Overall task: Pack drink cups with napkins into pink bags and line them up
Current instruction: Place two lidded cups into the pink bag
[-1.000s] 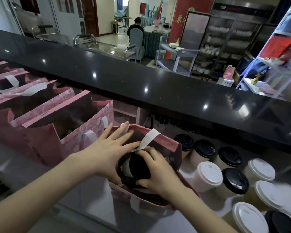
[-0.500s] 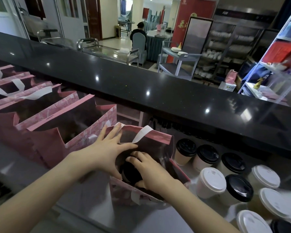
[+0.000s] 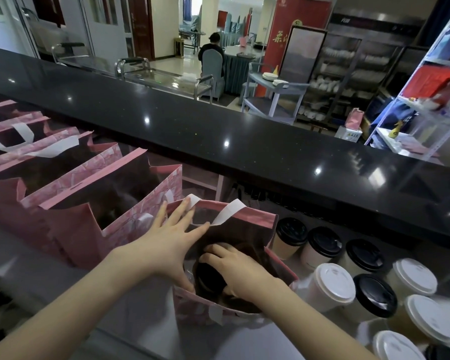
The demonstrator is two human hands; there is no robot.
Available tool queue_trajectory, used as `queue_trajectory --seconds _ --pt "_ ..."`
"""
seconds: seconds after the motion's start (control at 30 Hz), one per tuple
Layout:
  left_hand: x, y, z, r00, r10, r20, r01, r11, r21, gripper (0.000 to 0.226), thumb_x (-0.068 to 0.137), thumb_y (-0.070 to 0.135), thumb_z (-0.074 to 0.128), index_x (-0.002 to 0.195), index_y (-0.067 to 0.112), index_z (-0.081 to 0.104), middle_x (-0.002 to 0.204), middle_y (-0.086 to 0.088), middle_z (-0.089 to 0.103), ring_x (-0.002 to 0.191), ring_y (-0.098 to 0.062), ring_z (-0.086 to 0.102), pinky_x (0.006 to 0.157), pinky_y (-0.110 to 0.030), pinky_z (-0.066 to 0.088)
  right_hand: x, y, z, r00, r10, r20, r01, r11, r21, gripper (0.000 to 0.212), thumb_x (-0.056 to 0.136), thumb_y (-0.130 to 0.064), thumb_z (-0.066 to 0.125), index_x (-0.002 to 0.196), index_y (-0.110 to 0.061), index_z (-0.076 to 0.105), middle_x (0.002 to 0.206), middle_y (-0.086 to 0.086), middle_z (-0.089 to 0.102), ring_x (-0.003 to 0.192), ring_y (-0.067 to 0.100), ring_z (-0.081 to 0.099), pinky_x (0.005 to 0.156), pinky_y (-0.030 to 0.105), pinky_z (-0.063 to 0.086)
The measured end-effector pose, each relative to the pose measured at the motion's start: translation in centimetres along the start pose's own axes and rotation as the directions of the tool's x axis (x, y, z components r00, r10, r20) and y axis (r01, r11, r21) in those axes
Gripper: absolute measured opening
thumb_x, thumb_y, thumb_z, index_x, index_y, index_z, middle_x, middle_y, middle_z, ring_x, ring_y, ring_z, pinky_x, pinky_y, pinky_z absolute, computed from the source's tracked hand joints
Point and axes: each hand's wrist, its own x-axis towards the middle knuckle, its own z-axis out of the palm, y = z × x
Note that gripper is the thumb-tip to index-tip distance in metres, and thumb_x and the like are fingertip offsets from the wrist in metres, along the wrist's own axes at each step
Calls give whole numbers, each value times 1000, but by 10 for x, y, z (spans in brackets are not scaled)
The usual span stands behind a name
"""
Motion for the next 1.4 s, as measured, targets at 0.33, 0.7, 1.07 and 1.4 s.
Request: queue_trajectory --seconds 0.33,0.7,1.07,1.4 --pt "13 -5 8 996 60 -66 -70 986 -154 132 47 80 60 146 43 -18 156 -8 -30 123 -13 -56 105 -50 -30 8 0 -6 987 160 11 -160 987 26 85 79 -42 72 150 -28 25 156 0 22 142 25 23 113 44 33" --pt "39 -7 1 992 -10 -127 -27 959 -282 106 60 88 40 148 49 -5 158 -5 -25 130 -14 -48 106 -47 -27 -124 25 -65 952 221 -210 -232 972 -29 58 83 -69 49 131 -35 52 154 -22 16 144 0 7 111 13 3" --pt "43 19 -30 970 -27 -244 -30 973 -228 91 73 66 61 148 48 12 162 9 -3 145 -15 -24 116 -51 -14 -110 88 -46 854 231 -466 -214 973 90 30 84 -9 66 114 -9 66 153 -1 35 132 18 46 99 31 47" --pt "53 63 -40 900 37 -434 -153 960 -236 47 77 37 70 123 37 60 142 14 46 129 -6 43 103 -33 43 -109 191 -49 882 337 -328 -289 939 188 40 91 -38 61 128 -27 54 129 -11 49 119 12 50 94 31 47"
